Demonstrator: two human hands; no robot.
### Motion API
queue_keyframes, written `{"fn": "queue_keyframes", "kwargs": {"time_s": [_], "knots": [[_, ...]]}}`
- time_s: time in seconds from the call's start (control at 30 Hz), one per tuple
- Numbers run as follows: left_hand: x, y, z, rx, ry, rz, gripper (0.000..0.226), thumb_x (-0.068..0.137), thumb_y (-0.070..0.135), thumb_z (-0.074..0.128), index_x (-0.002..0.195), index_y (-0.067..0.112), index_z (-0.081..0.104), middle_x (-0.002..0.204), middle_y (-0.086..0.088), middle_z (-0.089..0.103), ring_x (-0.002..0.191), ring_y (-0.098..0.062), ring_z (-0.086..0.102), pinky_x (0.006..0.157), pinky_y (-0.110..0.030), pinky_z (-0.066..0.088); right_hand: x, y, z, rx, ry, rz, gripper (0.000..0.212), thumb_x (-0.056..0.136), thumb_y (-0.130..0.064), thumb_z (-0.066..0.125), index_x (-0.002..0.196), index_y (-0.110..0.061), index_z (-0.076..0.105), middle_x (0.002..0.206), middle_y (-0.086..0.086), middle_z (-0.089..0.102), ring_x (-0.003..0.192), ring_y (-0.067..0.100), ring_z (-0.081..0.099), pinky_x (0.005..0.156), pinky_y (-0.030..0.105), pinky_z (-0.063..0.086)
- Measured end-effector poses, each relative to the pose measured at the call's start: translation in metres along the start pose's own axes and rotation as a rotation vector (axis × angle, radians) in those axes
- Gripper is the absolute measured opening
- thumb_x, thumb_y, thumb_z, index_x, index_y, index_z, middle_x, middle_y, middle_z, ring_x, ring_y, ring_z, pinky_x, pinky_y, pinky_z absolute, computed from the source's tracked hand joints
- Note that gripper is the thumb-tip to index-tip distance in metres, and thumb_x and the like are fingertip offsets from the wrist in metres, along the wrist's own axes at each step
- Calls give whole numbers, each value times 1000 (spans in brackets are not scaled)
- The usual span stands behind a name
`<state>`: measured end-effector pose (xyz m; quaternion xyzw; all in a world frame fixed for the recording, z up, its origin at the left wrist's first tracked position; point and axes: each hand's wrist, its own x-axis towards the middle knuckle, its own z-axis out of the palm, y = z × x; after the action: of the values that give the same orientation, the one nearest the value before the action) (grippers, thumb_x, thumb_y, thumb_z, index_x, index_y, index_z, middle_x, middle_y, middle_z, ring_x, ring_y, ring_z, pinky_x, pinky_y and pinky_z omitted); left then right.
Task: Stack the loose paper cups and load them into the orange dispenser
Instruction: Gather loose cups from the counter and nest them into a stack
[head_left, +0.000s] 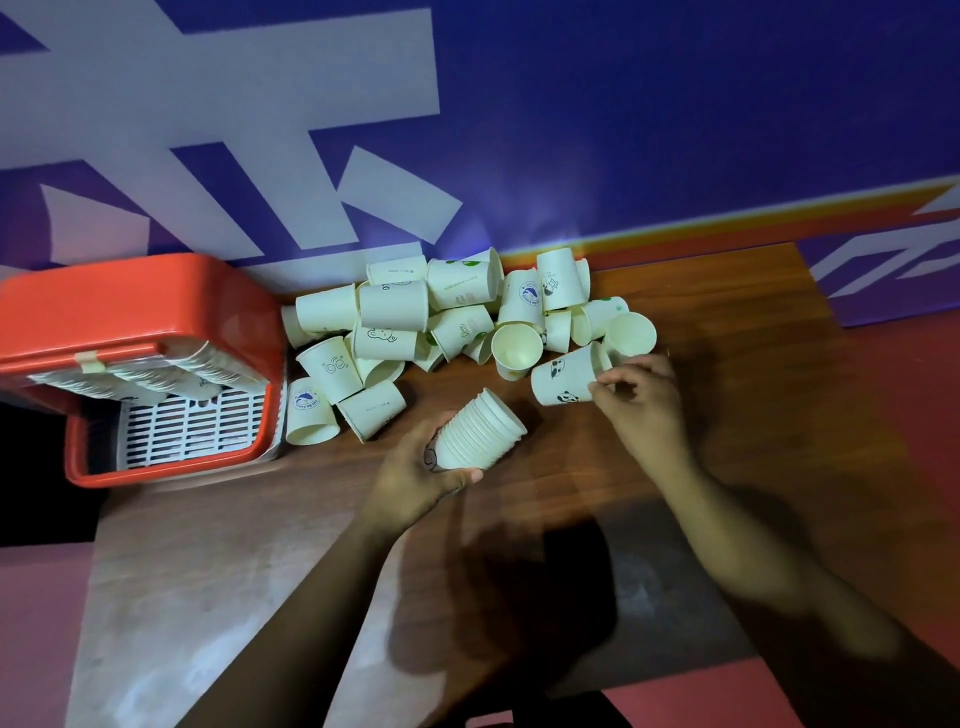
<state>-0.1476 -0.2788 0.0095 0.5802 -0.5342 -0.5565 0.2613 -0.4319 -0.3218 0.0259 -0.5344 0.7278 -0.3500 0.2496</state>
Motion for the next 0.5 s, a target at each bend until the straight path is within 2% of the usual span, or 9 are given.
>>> {"fn": "queue_keyframes", "kwargs": {"time_s": [0.03,0.1,0.17,0.23,0.33,0.37,0.43,0.5], "knots": [[0,0,2,22,-5,4,72,69,24,91,131,33,56,125,10,64,116,1,59,93,-16,49,-1,-5,-5,55,-30,26,6,76,-12,77,81,-14,74,114,-2,52,107,7,55,90,14,42],[1,3,7,46,-19,8,72,68,24,92,131,35,57,124,12,64,116,2,59,93,-16,49,-4,-16,-13,151,-203,70,6,78,-11,75,78,-16,72,122,-3,57,112,6,55,96,23,42],[2,9,14,48,-48,22,71,67,23,92,128,37,58,123,13,65,115,1,60,94,-17,49,-10,-28,-17,302,-394,145,8,81,-5,72,78,-13,71,122,4,64,108,4,59,96,23,43],[2,14,22,24,-76,28,72,67,22,92,130,35,58,123,13,66,116,-1,61,95,-20,50,-18,-37,-18,362,-529,173,7,84,-3,70,79,-9,70,109,10,71,94,3,62,86,20,47],[2,19,32,-17,-57,13,74,67,19,92,131,31,58,123,13,66,115,-1,61,96,-20,50,-26,-41,-16,239,-655,52,6,88,-12,69,88,-10,74,95,2,73,87,2,64,79,16,47],[2,21,34,-29,-41,9,74,67,19,92,131,31,58,122,14,66,115,0,61,95,-19,49,-24,-40,-17,241,-634,42,9,89,-15,68,93,-10,75,96,-2,73,88,-2,64,78,12,47],[1,25,36,-40,-14,4,72,68,21,91,131,32,58,122,17,65,114,4,60,93,-14,48,-9,-33,-18,241,-479,60,12,90,-17,68,96,-10,74,96,-4,72,84,-7,62,77,9,45],[0,27,39,-49,7,-1,69,69,22,90,129,34,57,123,17,65,113,6,59,89,-11,47,17,-13,-16,76,-266,38,13,89,-17,68,97,-8,71,99,4,69,86,6,63,80,22,48]]}}
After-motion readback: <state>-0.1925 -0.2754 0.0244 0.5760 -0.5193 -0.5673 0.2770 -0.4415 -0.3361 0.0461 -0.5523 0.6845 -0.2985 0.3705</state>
